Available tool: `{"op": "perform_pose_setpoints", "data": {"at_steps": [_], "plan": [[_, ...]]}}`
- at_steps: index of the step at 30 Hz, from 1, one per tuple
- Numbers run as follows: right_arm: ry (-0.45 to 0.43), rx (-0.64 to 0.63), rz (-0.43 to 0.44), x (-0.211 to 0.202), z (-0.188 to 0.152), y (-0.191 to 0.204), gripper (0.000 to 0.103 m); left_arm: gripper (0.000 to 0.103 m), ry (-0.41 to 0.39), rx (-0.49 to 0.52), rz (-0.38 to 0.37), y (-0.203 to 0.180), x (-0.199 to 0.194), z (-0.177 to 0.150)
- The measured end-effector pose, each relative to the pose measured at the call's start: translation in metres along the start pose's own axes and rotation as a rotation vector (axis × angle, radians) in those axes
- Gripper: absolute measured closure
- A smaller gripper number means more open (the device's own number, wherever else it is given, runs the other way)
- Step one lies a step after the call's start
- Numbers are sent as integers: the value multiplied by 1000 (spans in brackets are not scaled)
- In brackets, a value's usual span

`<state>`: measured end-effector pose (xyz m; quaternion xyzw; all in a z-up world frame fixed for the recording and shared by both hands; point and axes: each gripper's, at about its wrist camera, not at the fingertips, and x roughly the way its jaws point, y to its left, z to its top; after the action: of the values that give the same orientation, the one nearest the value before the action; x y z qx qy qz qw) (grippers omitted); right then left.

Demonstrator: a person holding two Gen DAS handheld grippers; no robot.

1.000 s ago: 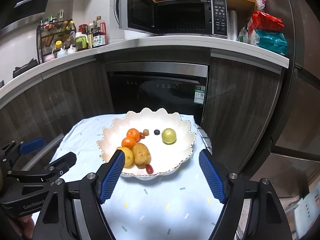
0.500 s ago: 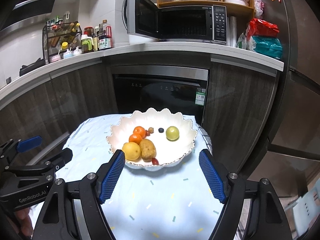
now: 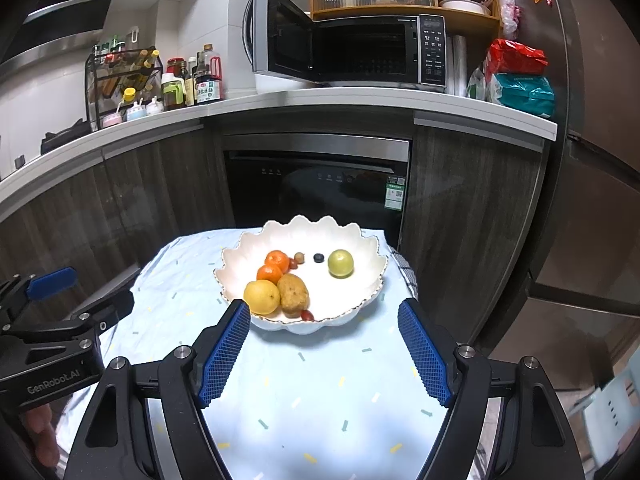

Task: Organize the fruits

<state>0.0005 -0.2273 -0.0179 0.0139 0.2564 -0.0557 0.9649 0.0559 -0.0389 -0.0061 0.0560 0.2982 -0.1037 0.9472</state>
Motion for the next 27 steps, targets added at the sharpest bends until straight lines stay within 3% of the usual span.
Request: {"op": "perform_pose_setpoints", "data": {"at_steps": [27], "plan": [[-8, -2, 1, -2, 1, 1, 26, 15, -9, 1, 6, 1, -2, 0]]}}
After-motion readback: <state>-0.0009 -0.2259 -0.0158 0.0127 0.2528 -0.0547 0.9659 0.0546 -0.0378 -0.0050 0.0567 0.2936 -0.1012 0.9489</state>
